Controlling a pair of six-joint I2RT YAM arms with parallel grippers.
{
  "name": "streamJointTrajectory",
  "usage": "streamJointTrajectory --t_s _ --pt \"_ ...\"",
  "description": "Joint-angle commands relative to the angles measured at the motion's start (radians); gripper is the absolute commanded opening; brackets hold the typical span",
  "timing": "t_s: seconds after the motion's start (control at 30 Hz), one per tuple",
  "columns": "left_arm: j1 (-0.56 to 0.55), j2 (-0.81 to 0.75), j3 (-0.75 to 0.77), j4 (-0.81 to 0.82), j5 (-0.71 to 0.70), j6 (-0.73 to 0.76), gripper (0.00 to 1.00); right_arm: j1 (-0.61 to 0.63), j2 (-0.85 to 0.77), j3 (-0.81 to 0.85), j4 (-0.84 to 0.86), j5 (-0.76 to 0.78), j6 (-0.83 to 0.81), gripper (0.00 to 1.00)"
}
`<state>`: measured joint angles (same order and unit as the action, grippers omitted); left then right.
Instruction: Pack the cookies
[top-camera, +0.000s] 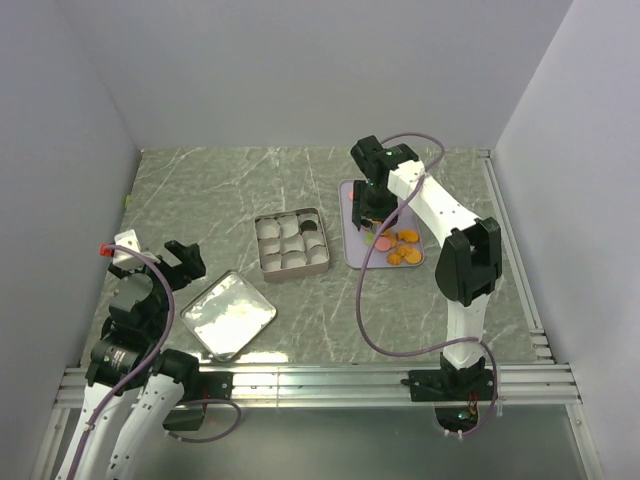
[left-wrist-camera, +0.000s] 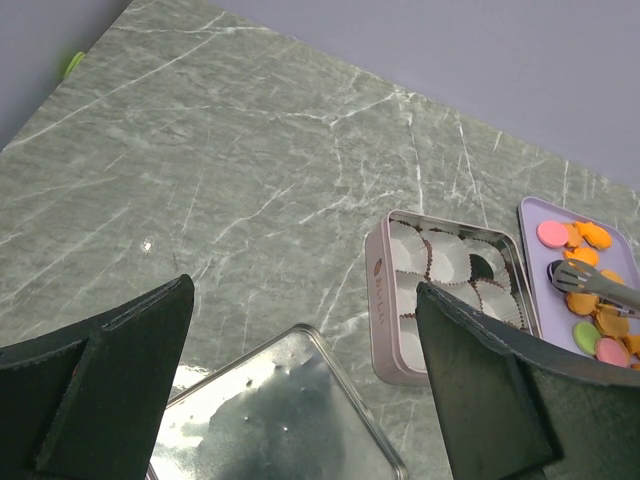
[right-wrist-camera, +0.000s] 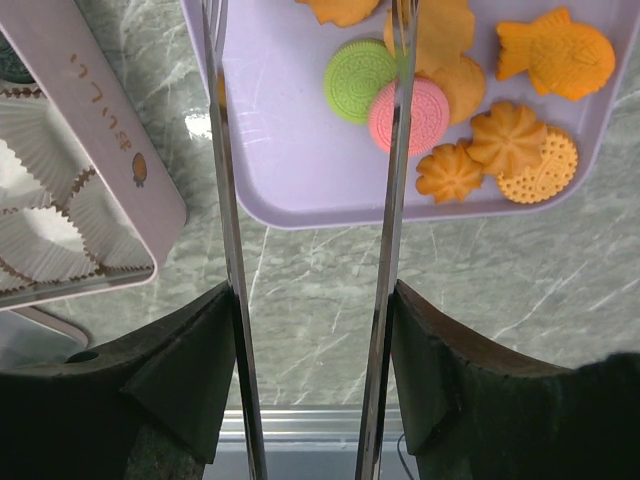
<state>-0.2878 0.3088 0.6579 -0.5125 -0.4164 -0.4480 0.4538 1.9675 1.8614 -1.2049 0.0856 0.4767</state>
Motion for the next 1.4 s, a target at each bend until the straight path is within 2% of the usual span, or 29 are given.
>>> streamJointTrajectory --t_s 0.0,0.27,0.67,1.03,1.37 --pt "-0.001 -0.008 0.003 0.032 -0.005 0.011 0.99 -0.007 0.011 0.021 0.022 0.0 -0.018 0.65" --pt "-0.001 -0.007 0.003 0.031 -0.01 0.009 0.99 -0.009 0.03 0.035 0.01 -0.02 -0.023 0.64" --pt "-0.001 -0.002 0.003 0.032 -0.009 0.009 0.99 -0.007 0.018 0.009 0.011 -0.069 -0.009 0.53" --pt "-0.001 -0.007 0.003 0.034 -0.009 0.011 1.0 0.005 -0.035 -0.106 0.028 -0.083 0.003 0.46" --pt "-0.001 -0.01 0.003 0.032 -0.009 0.012 0.99 0.005 -0.042 -0.016 -0.047 -0.053 0.013 0.26"
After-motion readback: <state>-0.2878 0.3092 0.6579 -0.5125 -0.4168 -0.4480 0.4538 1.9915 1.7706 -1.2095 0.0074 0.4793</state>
